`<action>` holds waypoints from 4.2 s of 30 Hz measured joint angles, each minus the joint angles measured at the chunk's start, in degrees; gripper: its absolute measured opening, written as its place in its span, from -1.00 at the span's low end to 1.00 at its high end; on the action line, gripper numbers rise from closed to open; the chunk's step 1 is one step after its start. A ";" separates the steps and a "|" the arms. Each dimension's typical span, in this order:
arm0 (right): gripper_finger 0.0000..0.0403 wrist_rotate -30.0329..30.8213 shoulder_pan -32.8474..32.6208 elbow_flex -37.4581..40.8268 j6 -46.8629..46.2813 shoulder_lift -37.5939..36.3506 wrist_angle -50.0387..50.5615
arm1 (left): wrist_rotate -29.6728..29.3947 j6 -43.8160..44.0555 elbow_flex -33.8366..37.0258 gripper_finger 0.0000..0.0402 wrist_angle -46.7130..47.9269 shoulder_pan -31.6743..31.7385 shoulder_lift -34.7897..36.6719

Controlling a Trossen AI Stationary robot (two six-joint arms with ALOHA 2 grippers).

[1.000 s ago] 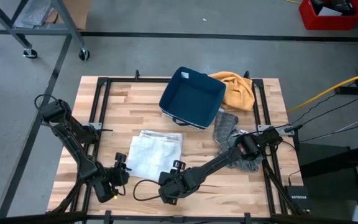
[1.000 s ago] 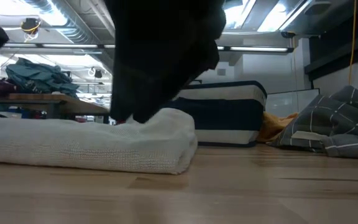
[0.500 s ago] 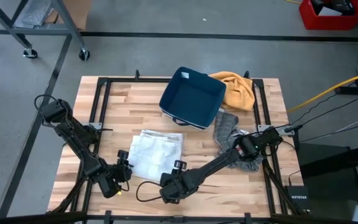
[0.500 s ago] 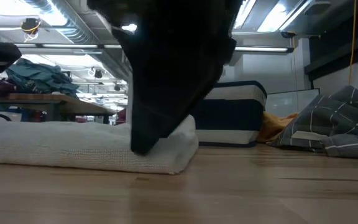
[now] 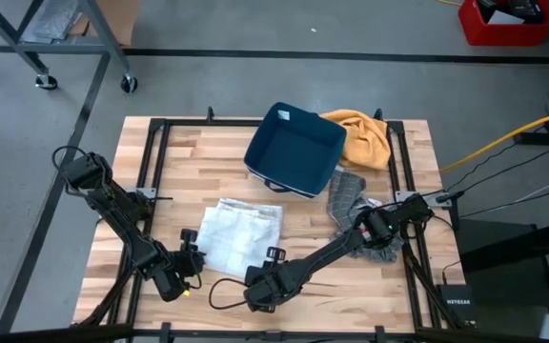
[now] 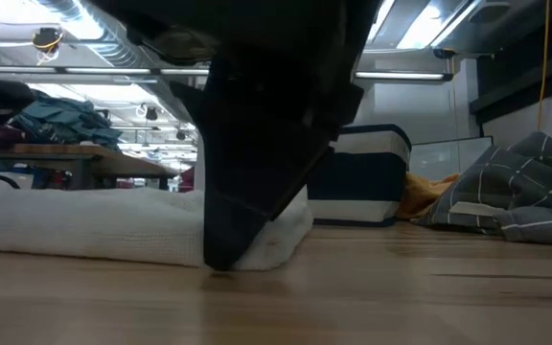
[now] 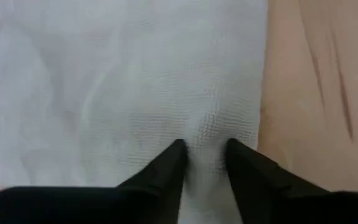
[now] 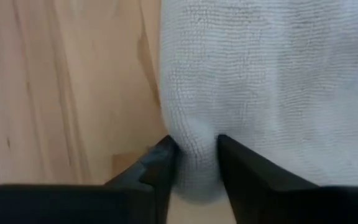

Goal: Fold towel
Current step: Fold the white patterned towel

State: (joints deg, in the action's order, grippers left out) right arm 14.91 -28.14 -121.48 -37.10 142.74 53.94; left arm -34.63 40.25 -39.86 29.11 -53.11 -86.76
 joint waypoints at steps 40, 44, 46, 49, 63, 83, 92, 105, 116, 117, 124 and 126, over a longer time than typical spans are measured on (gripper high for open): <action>-0.91 -3.23 -1.71 -13.48 -15.29 -2.94 2.27 | 2.43 19.32 -22.35 -0.98 35.32 -9.49 0.17; -0.94 -3.09 -1.93 -13.48 -15.60 -4.38 1.98 | 2.51 18.89 -22.48 -0.98 34.51 -9.51 0.17; -0.93 -3.73 -2.23 -13.48 -17.57 -4.65 1.32 | 3.00 19.40 -23.25 -0.98 34.54 -10.05 0.17; -0.92 -6.28 -2.84 -13.48 -21.17 -4.69 -1.15 | 4.50 19.61 -25.20 -0.98 34.50 -11.22 0.16; -0.93 -5.51 -7.61 -13.52 -28.44 -4.70 -9.96 | 3.35 19.04 -28.61 -0.98 27.83 -15.11 0.17; -0.91 -2.49 -2.06 -13.52 -26.99 -4.79 8.06 | -2.03 16.76 -26.69 -0.98 37.86 -4.35 0.31; -0.91 -9.46 -4.23 -13.52 -27.42 -4.83 -1.78 | 10.82 17.90 -26.73 -0.98 31.74 -7.29 0.46; -0.91 -9.37 -6.11 -13.52 -27.63 -4.83 -8.80 | 10.30 14.81 -26.86 -0.98 26.78 -11.35 1.44; -0.91 -8.12 -2.52 -13.52 -30.53 -4.83 -0.47 | 1.70 12.67 -26.73 -0.95 34.92 -4.07 1.55; -0.91 -7.94 -2.54 -13.52 -30.58 -4.83 -0.24 | 1.42 12.65 -26.73 -0.96 35.21 -3.40 1.53; -0.91 -5.43 -2.82 -13.47 -30.24 -5.54 0.28 | 1.12 12.12 -27.09 -0.99 35.05 -1.51 1.53; -0.91 -5.30 -3.01 -13.46 -30.21 -6.40 0.31 | 2.53 11.78 -28.20 -0.99 35.18 -1.70 1.49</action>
State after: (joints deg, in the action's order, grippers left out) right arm 9.61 -31.15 -134.93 -67.31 136.34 54.25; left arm -32.10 52.03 -68.06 64.30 -54.80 -85.27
